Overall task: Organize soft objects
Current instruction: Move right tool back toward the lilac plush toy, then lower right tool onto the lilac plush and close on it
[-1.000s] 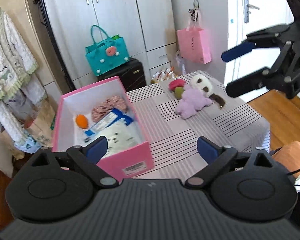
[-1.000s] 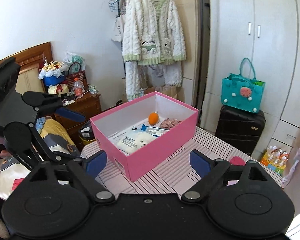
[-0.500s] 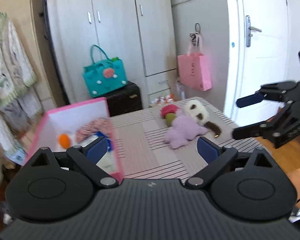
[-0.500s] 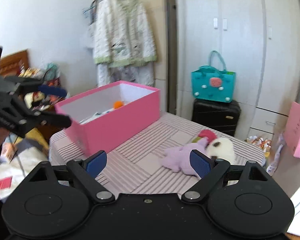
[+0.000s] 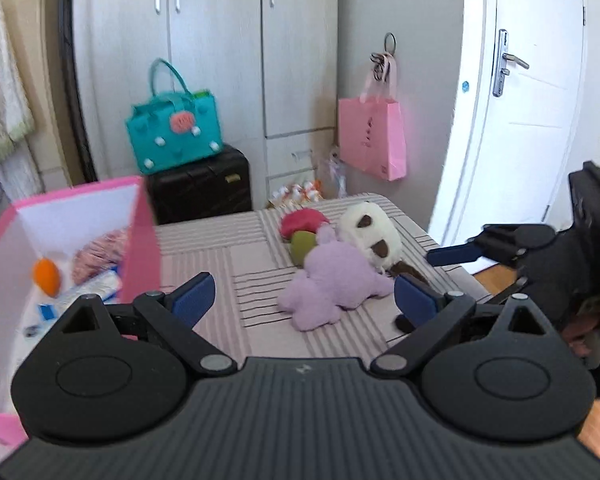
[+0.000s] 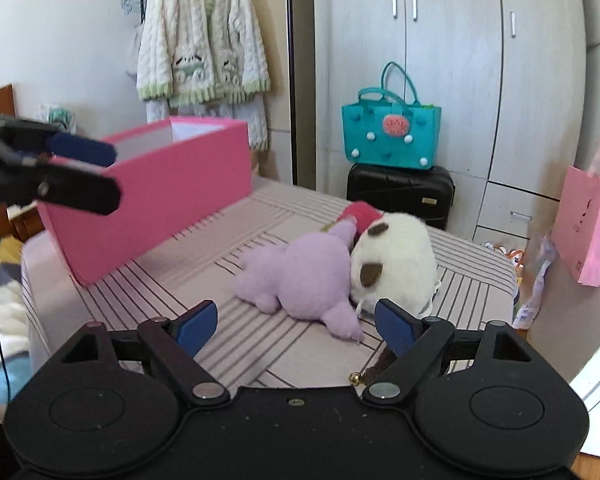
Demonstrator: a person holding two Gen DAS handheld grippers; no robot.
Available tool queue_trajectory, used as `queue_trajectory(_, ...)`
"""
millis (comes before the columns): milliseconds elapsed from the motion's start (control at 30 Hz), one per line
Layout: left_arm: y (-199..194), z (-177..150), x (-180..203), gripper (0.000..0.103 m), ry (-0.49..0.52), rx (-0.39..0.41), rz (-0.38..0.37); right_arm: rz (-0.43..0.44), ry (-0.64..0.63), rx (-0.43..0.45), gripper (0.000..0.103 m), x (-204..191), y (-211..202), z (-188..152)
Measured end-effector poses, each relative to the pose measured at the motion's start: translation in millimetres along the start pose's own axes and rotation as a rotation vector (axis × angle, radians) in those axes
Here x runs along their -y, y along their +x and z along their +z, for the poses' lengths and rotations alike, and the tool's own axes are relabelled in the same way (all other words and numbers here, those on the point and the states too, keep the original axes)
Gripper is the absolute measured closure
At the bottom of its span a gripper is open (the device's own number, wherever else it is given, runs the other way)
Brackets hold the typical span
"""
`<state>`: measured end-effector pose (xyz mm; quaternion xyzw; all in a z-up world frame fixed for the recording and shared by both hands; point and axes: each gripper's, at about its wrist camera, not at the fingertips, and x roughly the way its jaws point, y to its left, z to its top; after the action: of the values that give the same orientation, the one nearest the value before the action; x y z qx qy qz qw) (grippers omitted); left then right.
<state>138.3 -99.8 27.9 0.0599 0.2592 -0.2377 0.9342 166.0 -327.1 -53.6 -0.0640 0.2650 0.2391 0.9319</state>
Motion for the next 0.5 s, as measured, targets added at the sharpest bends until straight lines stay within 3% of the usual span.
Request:
queue_trajectory(267, 63.0, -1.4, 6.1, 0.007, -0.040, -0.072, -0.025, 0.018, -0.020, -0.071, 0.015, 12.1, 35.2, -0.5)
queue_trajectory(500, 106.8, -4.2, 2.3, 0.007, -0.107, -0.122, 0.007, 0.059, -0.029, -0.104, 0.014, 14.4, 51.3, -4.2)
